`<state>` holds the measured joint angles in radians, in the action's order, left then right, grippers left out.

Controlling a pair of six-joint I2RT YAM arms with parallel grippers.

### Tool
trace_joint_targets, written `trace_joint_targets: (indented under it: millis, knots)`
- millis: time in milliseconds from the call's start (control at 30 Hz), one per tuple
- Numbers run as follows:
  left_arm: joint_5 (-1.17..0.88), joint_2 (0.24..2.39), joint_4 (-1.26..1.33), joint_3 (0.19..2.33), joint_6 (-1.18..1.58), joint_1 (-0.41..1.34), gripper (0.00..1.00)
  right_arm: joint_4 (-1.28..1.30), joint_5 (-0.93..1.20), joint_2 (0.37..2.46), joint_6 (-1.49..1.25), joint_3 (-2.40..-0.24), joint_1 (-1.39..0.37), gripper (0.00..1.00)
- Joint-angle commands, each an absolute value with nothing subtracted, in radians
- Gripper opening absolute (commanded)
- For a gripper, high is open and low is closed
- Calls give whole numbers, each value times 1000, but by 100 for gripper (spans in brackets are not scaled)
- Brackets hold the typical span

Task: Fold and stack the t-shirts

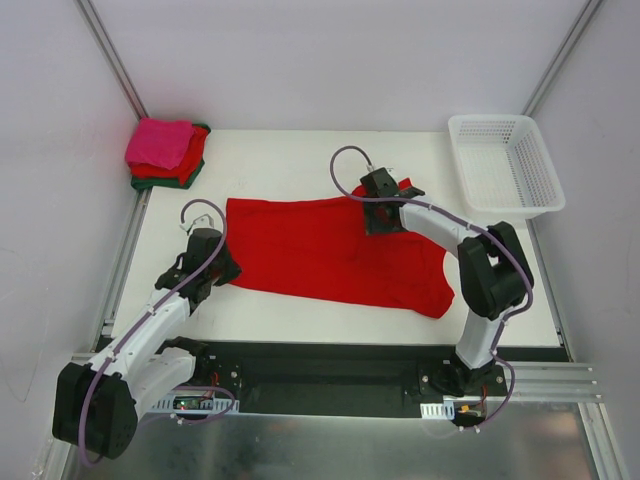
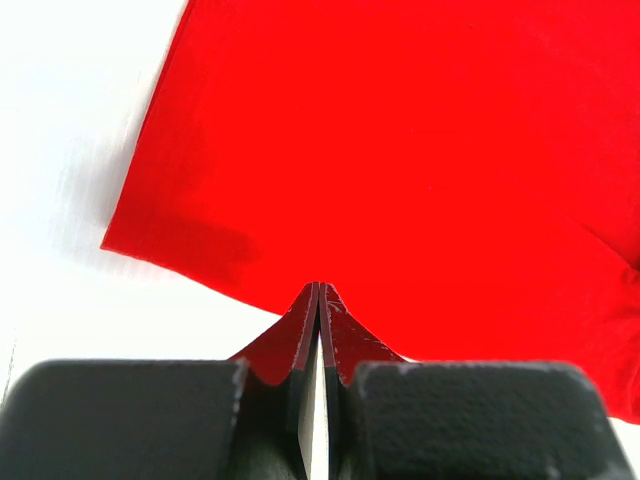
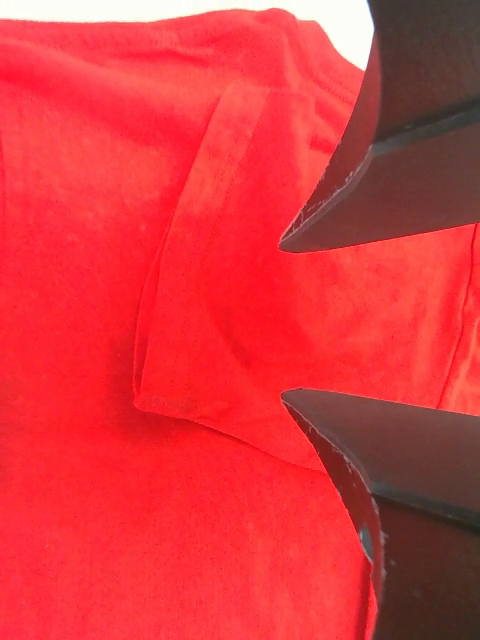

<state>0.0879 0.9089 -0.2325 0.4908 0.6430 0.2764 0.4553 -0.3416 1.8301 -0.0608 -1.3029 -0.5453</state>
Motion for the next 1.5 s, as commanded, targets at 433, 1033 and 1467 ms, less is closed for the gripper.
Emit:
trace_joint_targets:
  millis: [433, 1033, 1467]
  knots:
    - [49, 951, -232, 541, 583, 288, 1, 476, -347, 1563, -153, -1068, -538, 46]
    - [-43, 1086, -108, 523, 578, 290, 0, 449, -282, 1491, -225, -900, -541, 6]
    - [-38, 1252, -8, 492, 601, 291, 0, 436, -299, 1614, -199, -948, -541, 2]
